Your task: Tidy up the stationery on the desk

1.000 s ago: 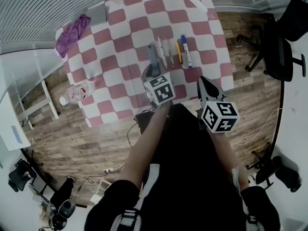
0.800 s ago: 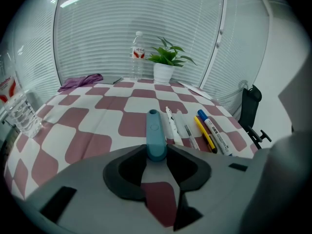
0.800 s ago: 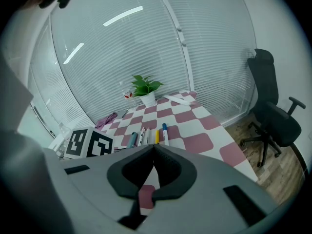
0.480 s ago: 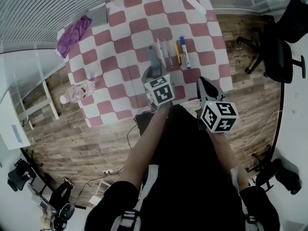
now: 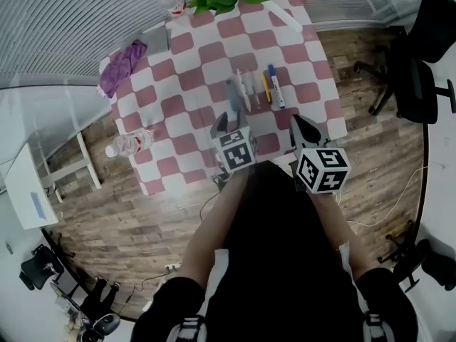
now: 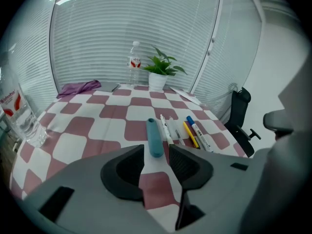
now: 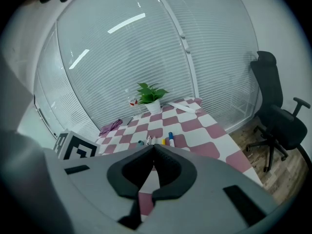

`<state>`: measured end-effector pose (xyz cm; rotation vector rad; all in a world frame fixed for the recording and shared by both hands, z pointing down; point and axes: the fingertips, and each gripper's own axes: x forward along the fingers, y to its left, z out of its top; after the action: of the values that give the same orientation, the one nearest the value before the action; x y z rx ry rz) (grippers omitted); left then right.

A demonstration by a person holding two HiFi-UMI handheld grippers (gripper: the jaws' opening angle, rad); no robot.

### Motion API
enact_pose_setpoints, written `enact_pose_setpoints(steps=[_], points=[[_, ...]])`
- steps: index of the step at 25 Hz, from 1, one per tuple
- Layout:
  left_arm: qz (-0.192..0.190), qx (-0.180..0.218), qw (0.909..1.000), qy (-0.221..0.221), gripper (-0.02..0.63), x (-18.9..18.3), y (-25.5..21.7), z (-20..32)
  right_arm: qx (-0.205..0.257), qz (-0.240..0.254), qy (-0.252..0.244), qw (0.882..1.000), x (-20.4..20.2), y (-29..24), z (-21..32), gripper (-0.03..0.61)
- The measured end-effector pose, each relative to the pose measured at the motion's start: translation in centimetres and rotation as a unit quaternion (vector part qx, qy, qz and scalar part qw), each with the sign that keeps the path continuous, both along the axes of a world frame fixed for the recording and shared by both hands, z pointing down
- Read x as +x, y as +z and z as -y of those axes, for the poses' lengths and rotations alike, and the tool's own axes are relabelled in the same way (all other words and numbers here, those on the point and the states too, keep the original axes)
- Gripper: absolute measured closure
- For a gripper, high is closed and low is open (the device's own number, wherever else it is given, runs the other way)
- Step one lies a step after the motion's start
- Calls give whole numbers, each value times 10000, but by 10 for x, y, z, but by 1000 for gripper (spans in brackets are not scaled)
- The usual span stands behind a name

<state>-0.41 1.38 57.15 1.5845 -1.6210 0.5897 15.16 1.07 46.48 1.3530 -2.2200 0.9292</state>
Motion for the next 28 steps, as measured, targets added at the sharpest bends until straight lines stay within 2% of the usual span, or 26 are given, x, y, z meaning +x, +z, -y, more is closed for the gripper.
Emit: enact_pose_setpoints(steps=[5,11,17,21,28], points=[[-19,373,9989,299,460,-5,-34,-6,255,-4,14,9997,-4,-19,0,557],[-6,946,9941,524,550,-21,-93,-20,656,-72,-5,9978,-10,-50,-9,557],[265,1672,9784,1190,569,-28,-174,-55,918,-39,-192,9956,-29,-75,-47,557],[347,2027,9702,1284,574,-48,-212,-84,1001,89,-271,9946,-39,-90,-70,557],[-433,2586,9528,1531,581,-73,-233,-134,1491,456,-727,9851,-55,-125,-106,557]])
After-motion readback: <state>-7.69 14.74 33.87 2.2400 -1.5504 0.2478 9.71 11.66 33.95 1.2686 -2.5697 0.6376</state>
